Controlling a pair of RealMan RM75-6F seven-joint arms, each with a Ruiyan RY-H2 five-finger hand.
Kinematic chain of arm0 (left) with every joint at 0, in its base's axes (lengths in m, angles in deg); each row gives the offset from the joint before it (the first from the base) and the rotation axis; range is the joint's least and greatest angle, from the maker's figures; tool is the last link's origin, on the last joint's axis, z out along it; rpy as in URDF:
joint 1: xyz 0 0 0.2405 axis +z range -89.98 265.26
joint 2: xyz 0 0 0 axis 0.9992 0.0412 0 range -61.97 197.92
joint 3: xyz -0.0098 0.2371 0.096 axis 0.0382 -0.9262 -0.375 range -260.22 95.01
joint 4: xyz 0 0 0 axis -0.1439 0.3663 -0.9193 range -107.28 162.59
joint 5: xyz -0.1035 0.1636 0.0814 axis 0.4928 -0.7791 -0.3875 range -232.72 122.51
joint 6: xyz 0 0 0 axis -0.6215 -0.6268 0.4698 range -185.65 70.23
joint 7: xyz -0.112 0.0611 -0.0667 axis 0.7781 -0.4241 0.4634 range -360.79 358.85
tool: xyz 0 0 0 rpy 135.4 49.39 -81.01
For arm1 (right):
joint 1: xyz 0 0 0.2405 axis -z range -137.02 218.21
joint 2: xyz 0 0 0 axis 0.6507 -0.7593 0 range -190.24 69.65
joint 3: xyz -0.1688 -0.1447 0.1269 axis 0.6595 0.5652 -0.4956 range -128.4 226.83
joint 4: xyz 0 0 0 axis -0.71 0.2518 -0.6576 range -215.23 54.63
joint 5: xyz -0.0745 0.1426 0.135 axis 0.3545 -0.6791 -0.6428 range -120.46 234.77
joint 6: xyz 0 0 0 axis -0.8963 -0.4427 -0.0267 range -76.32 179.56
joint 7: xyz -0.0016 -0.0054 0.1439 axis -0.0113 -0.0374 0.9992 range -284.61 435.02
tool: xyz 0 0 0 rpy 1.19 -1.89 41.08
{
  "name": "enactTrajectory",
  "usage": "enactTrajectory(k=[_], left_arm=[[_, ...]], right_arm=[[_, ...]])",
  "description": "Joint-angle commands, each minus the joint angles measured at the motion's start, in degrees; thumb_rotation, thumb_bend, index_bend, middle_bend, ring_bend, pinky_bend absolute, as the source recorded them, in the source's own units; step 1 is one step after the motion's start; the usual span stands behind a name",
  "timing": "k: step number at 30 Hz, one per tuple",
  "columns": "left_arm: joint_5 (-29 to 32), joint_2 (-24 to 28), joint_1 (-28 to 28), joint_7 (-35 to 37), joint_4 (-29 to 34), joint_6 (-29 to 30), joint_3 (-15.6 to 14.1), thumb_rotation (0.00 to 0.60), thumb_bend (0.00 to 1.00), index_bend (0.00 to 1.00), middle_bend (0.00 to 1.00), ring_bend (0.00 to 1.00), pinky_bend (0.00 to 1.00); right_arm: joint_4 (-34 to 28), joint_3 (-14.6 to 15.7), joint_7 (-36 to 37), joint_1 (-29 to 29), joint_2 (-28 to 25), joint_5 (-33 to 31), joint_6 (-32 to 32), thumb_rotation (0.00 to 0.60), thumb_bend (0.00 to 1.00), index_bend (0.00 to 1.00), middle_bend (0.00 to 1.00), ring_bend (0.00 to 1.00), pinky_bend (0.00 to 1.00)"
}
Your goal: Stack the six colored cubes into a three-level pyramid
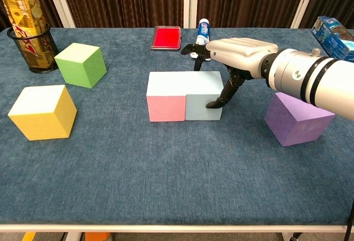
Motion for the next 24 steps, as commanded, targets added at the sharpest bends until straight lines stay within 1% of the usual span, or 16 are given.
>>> enactTrajectory(k=[1, 3, 5, 9, 13, 17, 20, 24], left_arm=[[-0.1, 0.1, 0.0, -0.2, 0.2, 0.0, 0.0, 0.6, 0.01, 0.05, 0.07, 0.0, 0.11], [-0.1, 0.2, -0.1, -0.4, 0.5, 0.0, 0.0, 0.6, 0.01, 0.05, 0.07, 0.0, 0.11], [-0.3, 0.4, -0.2, -0.4, 1.1, 0.0, 0.0, 0.6, 0.01, 0.05, 0.07, 0.0, 0.11], [-0.7, 1.7, -1.0, 2.1, 4.0, -0.8, 0.1, 0.6, 0.01, 0.05, 0.07, 0.0, 0.11], [-1.1, 3.5, -2.7, 0.6, 7.7, -2.1, 1.0, 0.6, 0.02, 0.05, 0.07, 0.0, 0.11], [-2.3, 3.8, -5.1, -0.1, 12.7, -5.3, 0.9, 0.6, 0.02, 0.05, 0.11, 0.0, 0.11], [-2.7, 1.8, -7.1, -1.9, 15.2, -8.5, 0.7, 0.6, 0.03, 0.05, 0.12, 0.0, 0.11], [-0.4, -3.1, -9.3, -8.9, 17.5, -12.2, 1.8, 0.6, 0.03, 0.05, 0.12, 0.0, 0.11]], right_arm=[[-0.5, 0.0, 0.2, -0.1, -0.5, -0.1, -0.3, 0.6, 0.02, 0.0, 0.12, 0.0, 0.0], [-1.3, -0.1, 0.7, 0.0, -1.2, 0.0, -0.4, 0.6, 0.0, 0.0, 0.06, 0.0, 0.0], [-2.7, -0.3, 1.5, 0.2, -2.5, 0.1, -0.5, 0.6, 0.0, 0.0, 0.03, 0.0, 0.0], [-6.9, -1.0, 3.3, 0.9, -6.6, 0.5, -0.4, 0.6, 0.0, 0.0, 0.01, 0.0, 0.0], [-12.7, -3.6, 7.4, 3.2, -13.0, 1.8, 2.9, 0.6, 0.0, 0.0, 0.01, 0.0, 0.0], [-15.6, -5.8, 11.4, 6.1, -19.2, 3.4, 6.7, 0.6, 0.0, 0.0, 0.01, 0.0, 0.0], [-16.3, -6.9, 15.0, 8.4, -23.4, 3.4, 8.3, 0.6, 0.0, 0.0, 0.01, 0.0, 0.0], [-15.7, -7.5, 19.9, 11.0, -27.5, 3.8, 9.2, 0.6, 0.0, 0.0, 0.01, 0.0, 0.0]])
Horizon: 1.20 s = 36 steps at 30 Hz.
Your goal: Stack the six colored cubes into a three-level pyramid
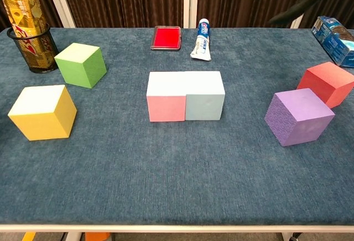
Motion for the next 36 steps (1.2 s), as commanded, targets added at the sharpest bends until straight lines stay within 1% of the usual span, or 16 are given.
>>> enactTrajectory(k=[1, 6, 10, 14, 17, 20, 22, 24, 27, 30, 33, 36], left_arm=[[2.4, -5.4, -2.6, -7.2, 2.5, -3.8, 1.2, 0.6, 0.03, 0.05, 0.12, 0.0, 0.11], [6.8, -11.1, -4.2, -13.5, 1.8, -6.5, 2.5, 0.6, 0.03, 0.05, 0.12, 0.0, 0.11], [9.4, -13.6, -4.7, -16.3, -0.2, -6.8, 3.2, 0.6, 0.04, 0.05, 0.12, 0.0, 0.11], [11.4, -15.8, -4.9, -16.6, -3.5, -6.7, 4.0, 0.6, 0.06, 0.05, 0.12, 0.0, 0.11], [12.9, -16.3, -5.5, -16.0, -5.2, -7.6, 4.6, 0.6, 0.07, 0.05, 0.12, 0.0, 0.11], [14.1, -15.8, -5.8, -14.0, -4.8, -8.5, 5.0, 0.6, 0.11, 0.05, 0.19, 0.0, 0.12], [13.7, -15.6, -6.0, -13.3, -4.7, -8.2, 5.1, 0.6, 0.16, 0.06, 0.3, 0.01, 0.12], [13.4, -15.7, -6.1, -12.6, -4.6, -7.8, 5.3, 0.6, 0.2, 0.07, 0.4, 0.03, 0.12], [12.8, -16.0, -6.3, -12.0, -4.4, -7.2, 5.5, 0.6, 0.26, 0.09, 0.5, 0.1, 0.15], [12.0, -16.7, -6.9, -12.2, -3.9, -6.5, 6.0, 0.6, 0.29, 0.1, 0.54, 0.14, 0.17], [11.3, -17.8, -7.8, -13.2, -2.6, -6.0, 6.6, 0.6, 0.31, 0.11, 0.55, 0.15, 0.19], [12.0, -19.3, -9.2, -15.2, -0.5, -7.0, 7.3, 0.6, 0.31, 0.11, 0.55, 0.15, 0.2]], right_arm=[[0.1, -0.9, 4.6, 2.9, -3.3, 0.8, 1.4, 0.6, 0.0, 0.0, 0.01, 0.0, 0.0], [1.7, -0.1, 9.3, 5.2, -5.0, 2.9, 1.8, 0.6, 0.0, 0.0, 0.01, 0.0, 0.0], [2.9, 0.3, 11.5, 6.1, -5.3, 4.5, 2.1, 0.6, 0.0, 0.0, 0.01, 0.0, 0.0], [3.7, 0.7, 12.8, 6.7, -5.2, 6.0, 2.5, 0.6, 0.0, 0.0, 0.01, 0.0, 0.0], [4.5, 1.2, 13.8, 7.2, -4.9, 7.4, 2.9, 0.6, 0.0, 0.0, 0.01, 0.0, 0.0], [5.2, 1.6, 14.4, 7.4, -4.5, 8.3, 3.0, 0.6, 0.0, 0.0, 0.01, 0.0, 0.0], [5.7, 1.7, 14.7, 7.5, -4.1, 8.6, 3.1, 0.6, 0.0, 0.0, 0.01, 0.0, 0.0], [6.2, 1.8, 15.0, 7.6, -3.9, 8.7, 3.0, 0.6, 0.0, 0.0, 0.01, 0.0, 0.0], [7.0, 1.9, 15.5, 7.7, -3.4, 8.8, 2.9, 0.6, 0.0, 0.0, 0.01, 0.0, 0.0], [7.3, 2.0, 15.8, 7.9, -3.4, 8.9, 2.9, 0.6, 0.0, 0.0, 0.01, 0.0, 0.0], [7.3, 1.8, 16.1, 8.1, -3.8, 8.8, 2.9, 0.6, 0.0, 0.0, 0.01, 0.0, 0.0], [7.2, 1.6, 16.3, 8.4, -4.2, 8.6, 3.1, 0.6, 0.0, 0.0, 0.01, 0.0, 0.0]])
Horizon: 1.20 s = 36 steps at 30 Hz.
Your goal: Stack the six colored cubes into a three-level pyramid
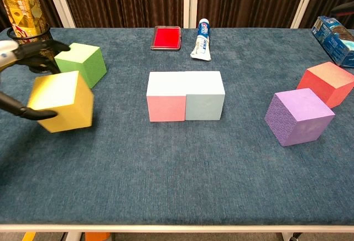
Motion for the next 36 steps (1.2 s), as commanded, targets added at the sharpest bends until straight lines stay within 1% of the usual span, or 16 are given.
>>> enactTrajectory(k=[1, 3, 6, 10, 14, 19, 30, 36], left_arm=[[0.7, -1.5, -1.7, -2.4, 1.7, -1.3, 0.8, 0.6, 0.31, 0.11, 0.55, 0.16, 0.21], [1.7, -2.1, -3.1, -3.6, 2.1, -3.0, 1.3, 0.6, 0.31, 0.11, 0.55, 0.17, 0.23], [4.5, -2.8, -6.0, -4.6, 2.2, -6.9, 3.0, 0.6, 0.31, 0.11, 0.55, 0.17, 0.24], [7.4, -3.6, -9.5, -5.6, 0.5, -10.7, 5.0, 0.6, 0.31, 0.11, 0.55, 0.18, 0.24], [10.1, -4.3, -12.0, -6.0, -1.3, -13.1, 6.4, 0.6, 0.31, 0.11, 0.55, 0.2, 0.26], [13.2, -4.7, -14.7, -5.7, -2.9, -15.5, 7.9, 0.6, 0.31, 0.11, 0.56, 0.2, 0.26], [18.5, -5.0, -19.0, -4.8, -5.5, -19.6, 8.6, 0.6, 0.31, 0.11, 0.56, 0.2, 0.26], [20.1, -4.9, -20.4, -3.8, -6.4, -20.4, 8.7, 0.6, 0.31, 0.11, 0.56, 0.2, 0.26]], right_arm=[[-0.2, -0.1, 0.1, 0.2, -0.3, -0.2, 0.1, 0.6, 0.0, 0.0, 0.01, 0.0, 0.0], [-0.3, -0.1, 0.1, 0.4, -0.5, -0.3, 0.1, 0.6, 0.0, 0.0, 0.01, 0.0, 0.0], [-0.4, 0.1, 0.2, 0.8, -0.8, -0.2, 0.2, 0.6, 0.0, 0.0, 0.01, 0.0, 0.0], [-0.5, 0.3, 0.4, 1.3, -1.1, -0.1, 0.5, 0.6, 0.0, 0.0, 0.01, 0.0, 0.0], [-0.3, 0.3, 0.8, 1.7, -1.3, 0.0, 0.7, 0.6, 0.0, 0.0, 0.01, 0.0, 0.0], [0.7, 0.3, 1.1, 2.0, -1.2, 0.0, 0.7, 0.6, 0.0, 0.0, 0.01, 0.0, 0.0], [2.8, 0.4, 1.4, 1.9, -0.1, -0.1, -0.1, 0.6, 0.0, 0.0, 0.01, 0.0, 0.0], [3.3, 0.4, 1.3, 2.0, 0.1, 0.0, -0.1, 0.6, 0.0, 0.0, 0.01, 0.0, 0.0]])
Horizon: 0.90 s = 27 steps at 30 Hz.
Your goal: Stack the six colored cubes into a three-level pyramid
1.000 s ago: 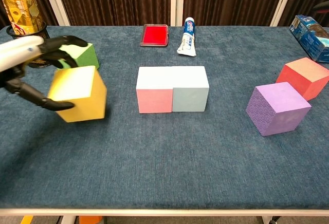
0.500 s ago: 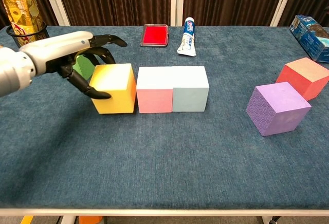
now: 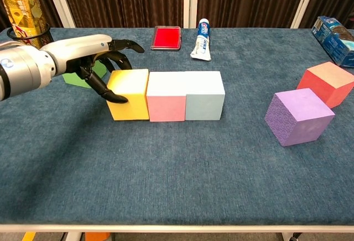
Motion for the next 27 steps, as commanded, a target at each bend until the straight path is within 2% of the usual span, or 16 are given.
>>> enactTrajectory(k=[1, 23, 27], left_arm=[[0.3, 0.1, -0.5, 0.5, -0.2, -0.2, -0.1, 0.6, 0.31, 0.11, 0.56, 0.2, 0.26], [1.7, -0.7, -2.3, 2.4, -0.9, 0.7, -2.1, 0.6, 0.31, 0.1, 0.55, 0.2, 0.25], [1.7, -0.9, -2.4, 3.3, -1.1, 0.8, -2.2, 0.6, 0.3, 0.1, 0.5, 0.2, 0.25]], right_arm=[[0.2, 0.0, -0.1, 0.0, 0.1, 0.0, 0.0, 0.6, 0.0, 0.0, 0.01, 0.0, 0.0], [1.6, 0.1, -0.1, 0.0, 1.1, -0.1, -0.9, 0.6, 0.0, 0.0, 0.01, 0.0, 0.0], [1.6, 0.1, -0.3, 0.0, 1.2, -0.3, -1.0, 0.6, 0.0, 0.0, 0.01, 0.0, 0.0]])
